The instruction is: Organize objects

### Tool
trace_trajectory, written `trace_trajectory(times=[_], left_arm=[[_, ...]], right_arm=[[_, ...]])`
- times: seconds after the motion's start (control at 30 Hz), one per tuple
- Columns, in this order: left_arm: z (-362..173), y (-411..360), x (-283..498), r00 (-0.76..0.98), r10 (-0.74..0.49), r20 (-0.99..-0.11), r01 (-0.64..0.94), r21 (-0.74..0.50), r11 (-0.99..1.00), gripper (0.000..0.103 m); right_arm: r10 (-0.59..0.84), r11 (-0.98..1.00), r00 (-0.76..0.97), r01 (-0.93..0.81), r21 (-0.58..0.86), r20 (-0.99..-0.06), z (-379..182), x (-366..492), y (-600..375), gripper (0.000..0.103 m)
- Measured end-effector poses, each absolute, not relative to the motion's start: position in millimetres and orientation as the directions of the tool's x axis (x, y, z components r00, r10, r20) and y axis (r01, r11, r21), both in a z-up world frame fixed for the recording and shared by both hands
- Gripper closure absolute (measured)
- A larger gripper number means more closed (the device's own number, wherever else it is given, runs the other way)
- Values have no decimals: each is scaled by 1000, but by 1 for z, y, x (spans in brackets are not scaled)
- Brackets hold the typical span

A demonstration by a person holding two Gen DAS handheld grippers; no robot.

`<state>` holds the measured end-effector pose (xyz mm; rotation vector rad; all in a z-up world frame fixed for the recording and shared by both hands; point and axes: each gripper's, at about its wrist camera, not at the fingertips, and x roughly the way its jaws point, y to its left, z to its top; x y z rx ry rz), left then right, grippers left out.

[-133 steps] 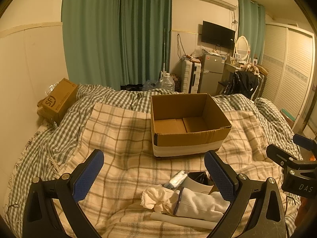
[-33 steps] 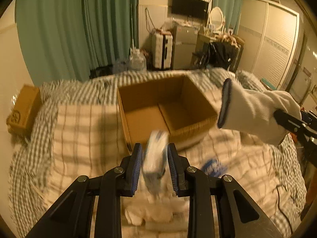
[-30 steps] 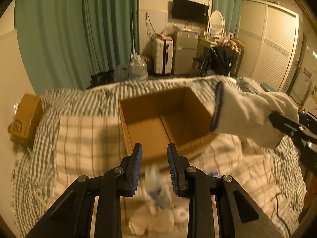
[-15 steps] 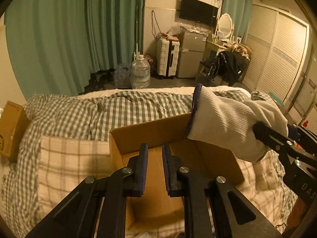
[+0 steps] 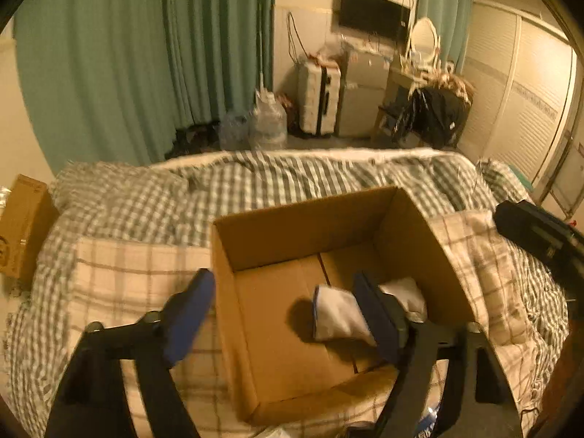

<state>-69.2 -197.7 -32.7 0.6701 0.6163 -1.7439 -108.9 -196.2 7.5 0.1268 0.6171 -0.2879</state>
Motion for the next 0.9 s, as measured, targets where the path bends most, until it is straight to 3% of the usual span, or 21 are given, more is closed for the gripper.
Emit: trace_trajectory(times=[0.13, 0.2, 0.27, 0.43, 0.53, 0.9], left_arm=[[-12, -165, -58, -197, -682, -704, 971, -46, -233, 20], [-3, -144, -50, -196, -691, -696, 973, -53, -223, 9], [4, -124, -40, -193, -706, -681, 977, -67, -203, 5], [1, -79, -20, -170, -713, -681, 984, -81, -157, 5], [-12, -62, -13, -139, -705, -695, 990, -69, -127, 5], [-102, -58, -11, -109, -573, -812, 994, -82, -72, 5]], right_arm=[[-263, 949, 782, 316, -6, -565, 35, -140, -186, 22], [-280, 948, 782, 318, -30, -556, 49, -161, -178, 22], [-295, 947, 780, 315, -62, -552, 59, -184, -167, 22], [-320, 942, 768, 318, -102, -555, 66, -229, -141, 18], [-349, 932, 742, 340, -127, -573, 54, -249, -133, 12], [-323, 937, 606, 313, -155, -727, -43, -239, -138, 12]])
